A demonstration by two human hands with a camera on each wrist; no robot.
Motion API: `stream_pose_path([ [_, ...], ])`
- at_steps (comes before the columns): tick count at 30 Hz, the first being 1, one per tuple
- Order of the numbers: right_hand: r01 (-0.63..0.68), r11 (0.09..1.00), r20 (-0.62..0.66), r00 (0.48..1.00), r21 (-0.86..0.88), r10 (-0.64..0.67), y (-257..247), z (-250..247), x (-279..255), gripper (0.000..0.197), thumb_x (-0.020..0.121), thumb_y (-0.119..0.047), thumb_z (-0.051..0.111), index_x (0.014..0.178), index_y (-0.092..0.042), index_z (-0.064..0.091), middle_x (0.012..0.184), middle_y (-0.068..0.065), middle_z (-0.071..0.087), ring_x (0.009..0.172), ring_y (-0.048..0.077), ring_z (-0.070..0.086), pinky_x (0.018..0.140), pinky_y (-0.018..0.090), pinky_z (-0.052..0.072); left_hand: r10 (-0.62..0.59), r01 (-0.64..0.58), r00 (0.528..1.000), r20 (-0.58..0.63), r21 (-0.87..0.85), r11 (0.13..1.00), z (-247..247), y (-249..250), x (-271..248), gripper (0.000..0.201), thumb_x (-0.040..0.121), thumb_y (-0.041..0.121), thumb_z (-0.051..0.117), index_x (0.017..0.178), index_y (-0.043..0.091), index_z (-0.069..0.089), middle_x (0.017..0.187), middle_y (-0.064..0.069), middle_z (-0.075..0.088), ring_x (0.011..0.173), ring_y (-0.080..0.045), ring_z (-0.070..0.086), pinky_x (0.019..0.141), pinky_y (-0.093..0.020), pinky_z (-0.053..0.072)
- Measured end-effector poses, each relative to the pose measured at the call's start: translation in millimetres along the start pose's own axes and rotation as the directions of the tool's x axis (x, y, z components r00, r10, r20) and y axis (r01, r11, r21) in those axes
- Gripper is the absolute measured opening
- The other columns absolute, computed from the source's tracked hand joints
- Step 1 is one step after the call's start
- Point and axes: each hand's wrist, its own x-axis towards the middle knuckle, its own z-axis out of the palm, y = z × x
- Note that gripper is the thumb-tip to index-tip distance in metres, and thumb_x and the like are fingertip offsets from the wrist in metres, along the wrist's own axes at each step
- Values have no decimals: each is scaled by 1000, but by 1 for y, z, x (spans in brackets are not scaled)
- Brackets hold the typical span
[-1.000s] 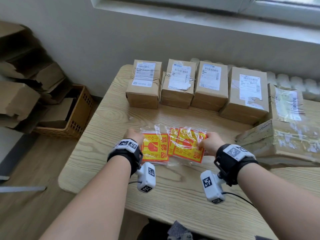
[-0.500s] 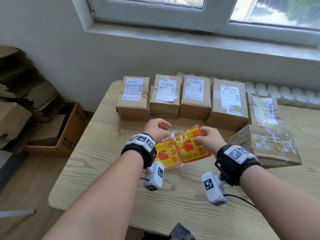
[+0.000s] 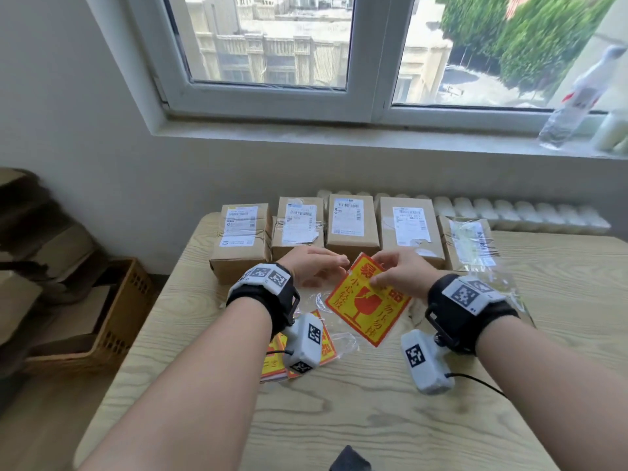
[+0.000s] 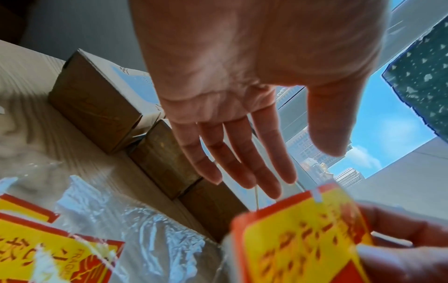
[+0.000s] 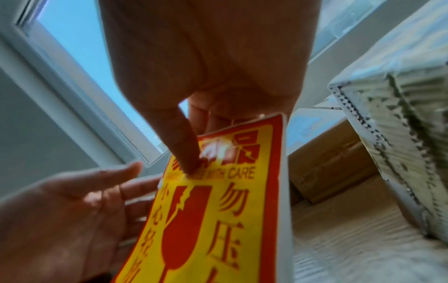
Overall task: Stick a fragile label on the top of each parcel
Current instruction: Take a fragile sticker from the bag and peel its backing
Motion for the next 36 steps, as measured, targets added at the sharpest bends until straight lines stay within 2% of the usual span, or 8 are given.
stream_pose_path([
  [4, 16, 993, 85, 996, -117, -7, -4, 11, -1, 13, 85, -12, 66, 87, -25, 69, 91, 2, 74, 86, 19, 71, 84, 40, 58, 26, -26, 999, -24, 27, 999, -2, 7, -5, 12, 88, 20, 67, 94, 12, 73, 68, 7, 70, 61, -4, 57, 60, -17, 47],
  [9, 36, 990, 109, 994, -135, -21, -9, 17, -1, 15, 85, -11, 65, 87, -25, 70, 92, 3, 74, 87, 21, 71, 86, 42, 57, 5, -2, 999, -33, 87, 996, -5, 2, -6, 8, 86, 19, 68, 91, 14, 72, 71, 3, 65, 55, -5, 48, 52, -15, 43],
  [15, 37, 990, 121, 992, -133, -21, -8, 18, 2, 12, 87, -15, 64, 86, -25, 70, 92, 4, 75, 88, 22, 72, 87, 44, 57, -32, 31, 1000, 1, 33, 999, -2, 3, -10, 14, 87, 12, 65, 74, 10, 68, 51, 6, 57, 42, -4, 38, 45, -14, 36],
  [20, 59, 992, 103, 994, -111, -48, -5, 19, 2, 11, 89, -18, 63, 92, -19, 73, 90, 4, 76, 84, 20, 73, 85, 41, 58, -52, 52, 999, -17, 26, 998, 2, 4, -10, 20, 87, 12, 63, 67, 14, 64, 55, 4, 51, 46, -7, 37, 49, -17, 36],
  [24, 98, 989, 93, 992, -114, -88, -3, 21, 2, 12, 89, -19, 63, 95, -16, 73, 89, 4, 75, 83, 19, 73, 84, 42, 58, -80, 80, 997, -9, 11, 997, 6, 4, -10, 26, 88, 11, 58, 63, 14, 57, 54, 2, 45, 48, -8, 38, 45, -14, 38],
  [27, 176, 975, -76, 979, -138, -188, -4, 25, 1, 8, 87, -21, 67, 95, -23, 68, 87, -3, 73, 83, 14, 70, 79, 38, 60, -98, 97, 995, -18, -17, 995, 7, 5, -11, 26, 90, 7, 52, 64, 11, 56, 60, -2, 46, 51, -10, 39, 43, -13, 38],
  [29, 241, 959, -217, 938, -151, -270, -8, 26, -1, 15, 85, -19, 69, 96, -27, 64, 85, -7, 70, 82, 10, 68, 76, 34, 60, -106, 106, 994, -21, -25, 994, 7, 7, -13, 26, 90, 6, 51, 65, 11, 54, 62, -4, 48, 49, -10, 42, 42, -13, 40],
  [36, 321, 912, -227, 897, -254, -379, -17, 33, -3, 12, 85, -14, 68, 89, -26, 70, 85, -8, 71, 83, 10, 67, 75, 29, 58, -119, 117, 993, -9, -100, 988, 7, 11, -14, 23, 91, 4, 50, 69, 9, 53, 66, -7, 55, 39, -6, 52, 41, -13, 45],
])
